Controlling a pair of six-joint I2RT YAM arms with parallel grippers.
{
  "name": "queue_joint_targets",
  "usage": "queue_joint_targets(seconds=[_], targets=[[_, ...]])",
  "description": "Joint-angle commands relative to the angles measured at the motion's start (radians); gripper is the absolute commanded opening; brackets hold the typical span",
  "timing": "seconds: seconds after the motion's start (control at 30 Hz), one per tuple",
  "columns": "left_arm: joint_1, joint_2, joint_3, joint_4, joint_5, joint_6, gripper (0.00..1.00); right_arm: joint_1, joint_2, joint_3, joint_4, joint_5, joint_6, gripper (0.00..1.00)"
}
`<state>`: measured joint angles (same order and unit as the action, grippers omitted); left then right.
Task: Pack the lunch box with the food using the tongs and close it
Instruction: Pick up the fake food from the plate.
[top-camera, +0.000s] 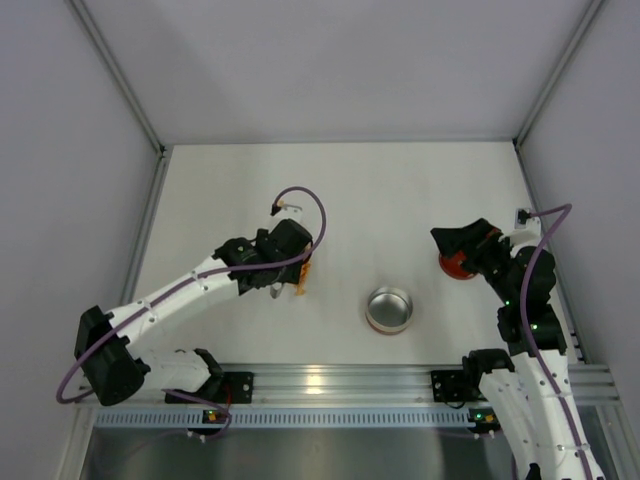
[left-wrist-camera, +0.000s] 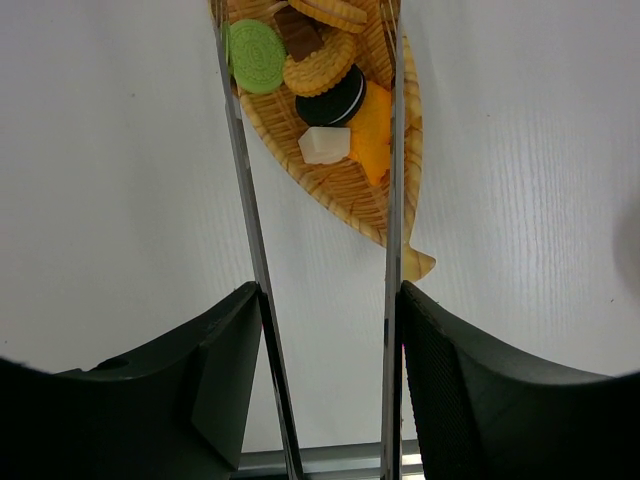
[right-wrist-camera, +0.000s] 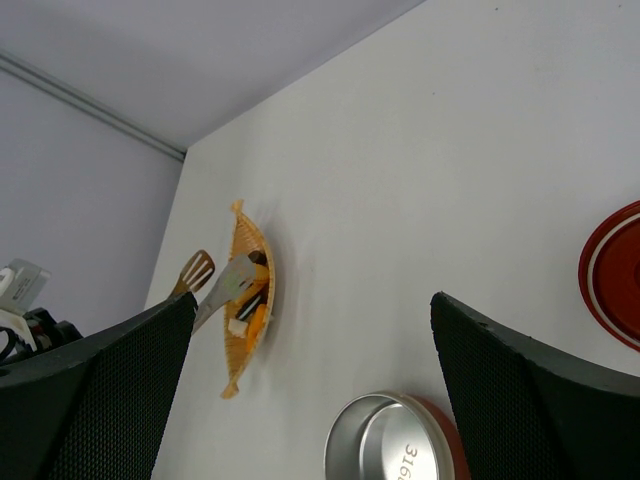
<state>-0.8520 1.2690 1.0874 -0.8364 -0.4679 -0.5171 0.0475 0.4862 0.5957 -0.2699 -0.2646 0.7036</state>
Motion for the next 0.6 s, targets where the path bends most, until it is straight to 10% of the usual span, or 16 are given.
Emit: queue_joint_targets(seconds=[0.0,0.57], targets=[[0.021,0.004,-0.009,0.063,-0.002,0.022,0.60,-0.011,0.000,-0.005,0.061,-0.010,0.000,1.00],[0.060,0.018,-0.037,0.109,0.090,0.051,0.56,-0.011,0.008,-0.008,0.067,-0.010,0.004,0.99]])
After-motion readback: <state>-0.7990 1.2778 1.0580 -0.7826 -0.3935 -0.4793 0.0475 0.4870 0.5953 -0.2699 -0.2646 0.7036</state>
